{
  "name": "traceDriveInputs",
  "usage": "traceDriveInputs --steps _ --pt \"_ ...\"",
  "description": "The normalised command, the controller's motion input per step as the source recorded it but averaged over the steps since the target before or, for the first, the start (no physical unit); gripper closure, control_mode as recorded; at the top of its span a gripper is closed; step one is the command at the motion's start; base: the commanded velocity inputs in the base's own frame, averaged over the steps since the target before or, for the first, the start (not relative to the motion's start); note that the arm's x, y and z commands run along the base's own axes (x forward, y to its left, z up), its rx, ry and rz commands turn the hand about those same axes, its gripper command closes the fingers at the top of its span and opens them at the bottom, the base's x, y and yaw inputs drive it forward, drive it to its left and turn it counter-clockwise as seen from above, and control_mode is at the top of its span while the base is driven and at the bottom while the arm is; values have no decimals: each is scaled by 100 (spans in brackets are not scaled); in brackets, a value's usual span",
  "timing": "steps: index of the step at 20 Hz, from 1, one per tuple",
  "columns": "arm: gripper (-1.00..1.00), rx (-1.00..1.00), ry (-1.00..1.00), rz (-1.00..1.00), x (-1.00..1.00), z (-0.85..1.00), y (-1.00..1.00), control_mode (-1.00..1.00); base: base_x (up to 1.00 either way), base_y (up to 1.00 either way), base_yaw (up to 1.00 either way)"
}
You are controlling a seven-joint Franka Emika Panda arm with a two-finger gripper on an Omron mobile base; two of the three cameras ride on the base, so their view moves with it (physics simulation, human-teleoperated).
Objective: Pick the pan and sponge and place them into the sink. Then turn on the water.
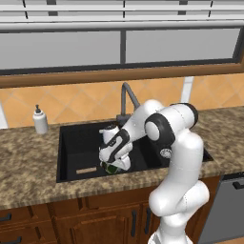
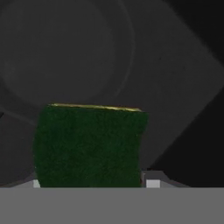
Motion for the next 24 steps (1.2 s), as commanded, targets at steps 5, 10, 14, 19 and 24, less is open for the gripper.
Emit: traceDriveInputs --steps 5,10,14,19,24 --pt "-100 9 -9 0 23 -6 0 -100 0 0 0" --pt "-100 4 -15 1 14 4 0 -100 0 0 0" --pt "-100 0 -8 0 0 51 0 -100 0 0 0" --pt "-100 0 -1 0 -4 87 -3 -100 0 0 0" --pt "-100 0 6 0 -6 100 -15 -100 0 0 0"
